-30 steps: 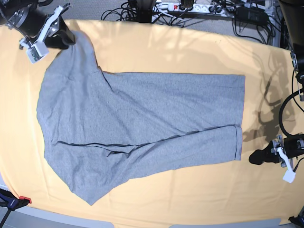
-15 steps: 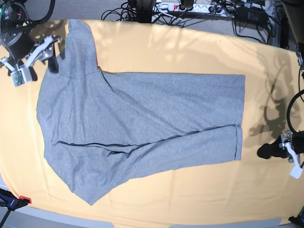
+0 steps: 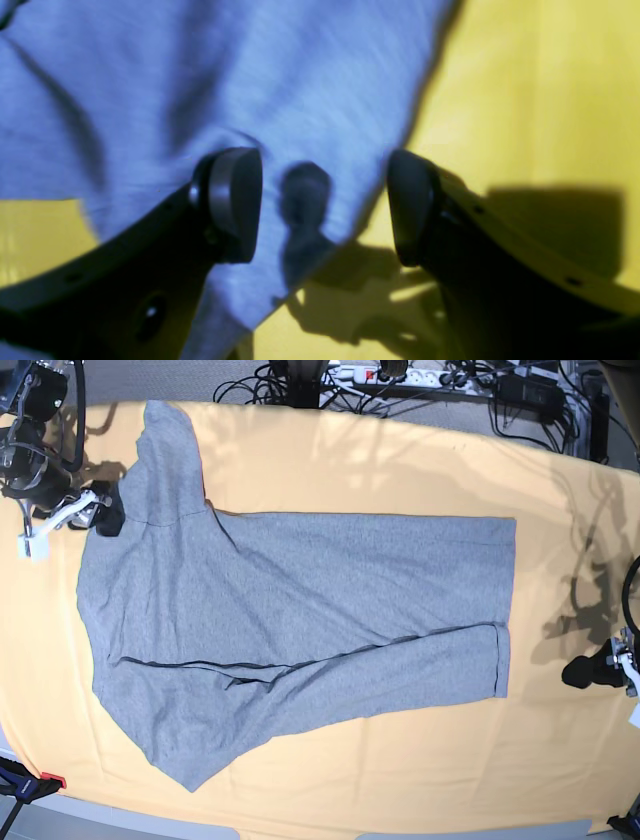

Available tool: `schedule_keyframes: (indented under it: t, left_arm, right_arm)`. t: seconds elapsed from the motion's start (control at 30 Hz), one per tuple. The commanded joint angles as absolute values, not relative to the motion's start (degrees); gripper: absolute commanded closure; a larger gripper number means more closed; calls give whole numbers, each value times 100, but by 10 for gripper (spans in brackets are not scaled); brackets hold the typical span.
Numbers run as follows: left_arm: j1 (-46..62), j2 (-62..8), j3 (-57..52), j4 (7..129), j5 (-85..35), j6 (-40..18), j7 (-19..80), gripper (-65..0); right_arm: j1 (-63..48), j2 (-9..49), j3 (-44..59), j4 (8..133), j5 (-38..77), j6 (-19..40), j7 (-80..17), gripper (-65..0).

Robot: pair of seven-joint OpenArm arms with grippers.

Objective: Layout the t-shirt on the table in an organized manner, then fold the t-shirt properly
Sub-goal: 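Hold the shirt corner with the right gripper at the table edge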

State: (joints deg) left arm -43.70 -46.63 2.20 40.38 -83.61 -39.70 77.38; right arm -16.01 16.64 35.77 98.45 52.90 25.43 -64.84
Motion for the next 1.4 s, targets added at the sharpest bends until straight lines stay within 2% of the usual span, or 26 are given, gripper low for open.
schedule_keyframes:
  t: [0.0,0.4,0.67,0.73,0.87,1.07,1.37]
  left_arm:
    - [-4556,-4768,169,4112,-8500,-4000,7647,0]
    - [-4543,-4777,169,4112,-8500,-4000,7636,0]
    - [-4543,-4779,169,4112,-8500,-4000,7640,0]
    - [-4543,-4779,169,4112,-8500,-4000,7640,0]
    - [-4543,-4779,169,4112,-8500,-4000,7710,0]
    - [-4543,-4781,169,4115,-8500,-4000,8000,0]
    - [-4539,-4895,169,4128,-8500,-4000,8000,0]
  right_arm:
    - [-1540,1761,3610,9870,5415,2556,-6425,-402]
    - [-1629,1417,4239,9808,5140,2182,-6412,-402]
    - [-1737,1269,3850,9808,5885,2709,-6689,-393]
    - [-1747,1271,3686,9808,5817,2812,-6689,-311]
    - [-1739,1288,3701,9810,5833,3144,-6685,-3]
    - [-1649,1352,3756,9826,5848,3454,-6665,0]
    - [-1619,1352,3756,9900,5852,3481,-6665,0]
